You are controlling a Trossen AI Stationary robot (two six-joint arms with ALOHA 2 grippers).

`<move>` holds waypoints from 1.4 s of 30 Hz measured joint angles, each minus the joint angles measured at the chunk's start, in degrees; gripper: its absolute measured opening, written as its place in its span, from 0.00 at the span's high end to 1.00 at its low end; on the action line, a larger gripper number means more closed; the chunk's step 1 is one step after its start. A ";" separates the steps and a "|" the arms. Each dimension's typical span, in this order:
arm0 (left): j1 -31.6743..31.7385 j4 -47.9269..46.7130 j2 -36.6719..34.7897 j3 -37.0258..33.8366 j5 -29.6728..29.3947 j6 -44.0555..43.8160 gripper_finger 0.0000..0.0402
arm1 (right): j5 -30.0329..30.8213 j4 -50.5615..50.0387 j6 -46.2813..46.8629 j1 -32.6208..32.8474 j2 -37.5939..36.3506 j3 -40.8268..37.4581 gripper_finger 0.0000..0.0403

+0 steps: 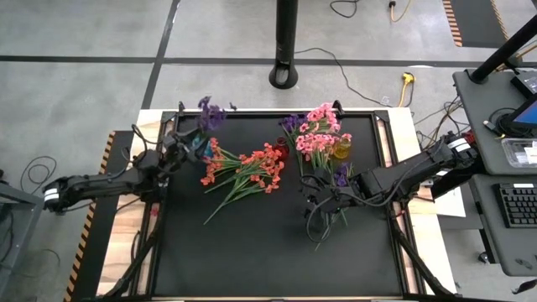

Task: Sort flowers into vase by color
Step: Put the bottom left purple flower into the blue vase, then put the bottom right pink flower into the red vase

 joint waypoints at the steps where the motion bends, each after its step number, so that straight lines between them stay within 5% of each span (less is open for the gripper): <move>1: -0.33 -2.47 -0.43 1.00 -0.01 0.19 0.29 | -0.34 -0.02 0.23 0.00 0.00 0.00 0.19; 11: -0.78 -53.03 -0.49 22.06 -2.58 -7.33 0.29 | -1.67 -2.64 1.51 0.00 0.00 0.00 0.19; 20: -0.81 -72.20 1.15 33.13 -1.15 -13.60 0.29 | -1.71 -3.13 2.23 0.00 0.00 0.00 0.19; 30: -7.75 -65.66 1.72 30.81 17.56 -20.17 0.29 | -4.54 -18.24 18.65 0.02 -0.24 0.00 0.19; 35: -16.49 -61.62 1.82 29.88 17.39 -20.82 0.30 | -4.52 -27.77 29.08 0.00 -0.24 0.00 0.19; 42: -31.62 -61.95 3.57 29.77 7.40 -24.94 0.34 | -0.87 -30.48 36.75 -0.25 -0.26 -0.75 0.19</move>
